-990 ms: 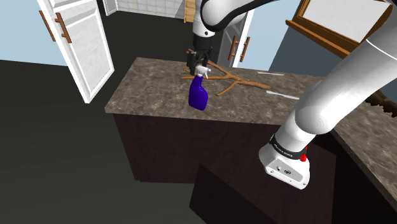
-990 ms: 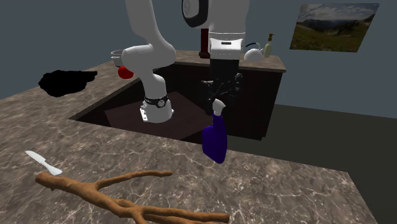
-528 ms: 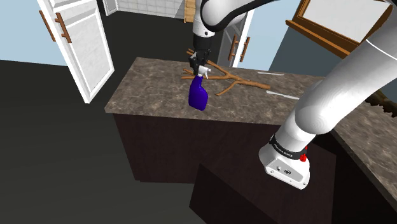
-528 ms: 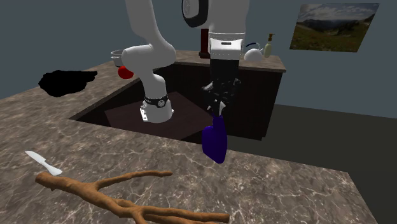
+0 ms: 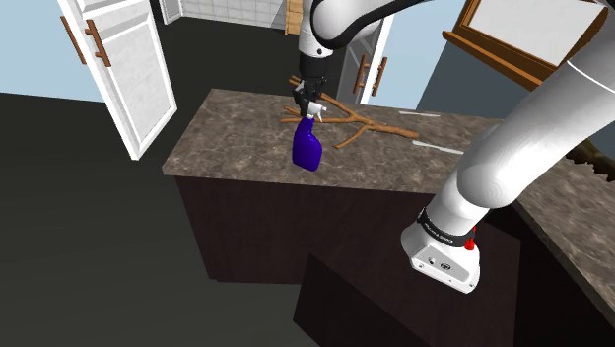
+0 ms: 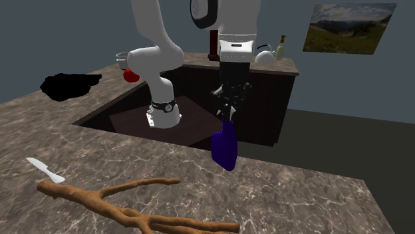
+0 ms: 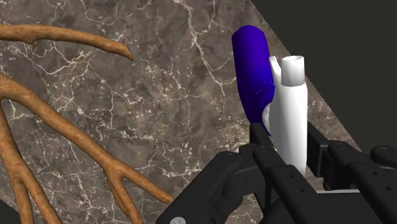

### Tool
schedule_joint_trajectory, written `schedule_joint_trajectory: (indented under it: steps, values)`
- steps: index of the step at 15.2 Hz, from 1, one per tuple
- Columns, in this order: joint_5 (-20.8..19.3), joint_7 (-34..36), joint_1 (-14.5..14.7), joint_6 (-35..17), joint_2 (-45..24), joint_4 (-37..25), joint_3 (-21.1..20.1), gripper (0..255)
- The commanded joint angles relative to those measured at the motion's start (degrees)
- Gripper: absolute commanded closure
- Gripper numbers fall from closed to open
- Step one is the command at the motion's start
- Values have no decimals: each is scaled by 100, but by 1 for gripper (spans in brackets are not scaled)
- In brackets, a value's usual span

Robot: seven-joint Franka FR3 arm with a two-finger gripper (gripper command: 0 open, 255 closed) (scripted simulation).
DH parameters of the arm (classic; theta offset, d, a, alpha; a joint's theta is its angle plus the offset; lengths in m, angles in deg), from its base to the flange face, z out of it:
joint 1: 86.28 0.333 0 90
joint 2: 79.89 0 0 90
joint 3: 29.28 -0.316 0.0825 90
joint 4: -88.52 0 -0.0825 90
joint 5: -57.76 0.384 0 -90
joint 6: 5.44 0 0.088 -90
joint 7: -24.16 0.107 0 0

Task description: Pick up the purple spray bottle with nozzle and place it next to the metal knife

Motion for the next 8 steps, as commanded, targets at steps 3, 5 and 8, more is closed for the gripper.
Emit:
schedule_joint_trajectory:
  steps: [3, 5, 8]
  values:
    - [8, -11, 1, 241, 92, -147, 5, 255]
    - [13, -17, 1, 401, 147, -252, 8, 255]
    - [18, -26, 2, 640, 220, -418, 12, 255]
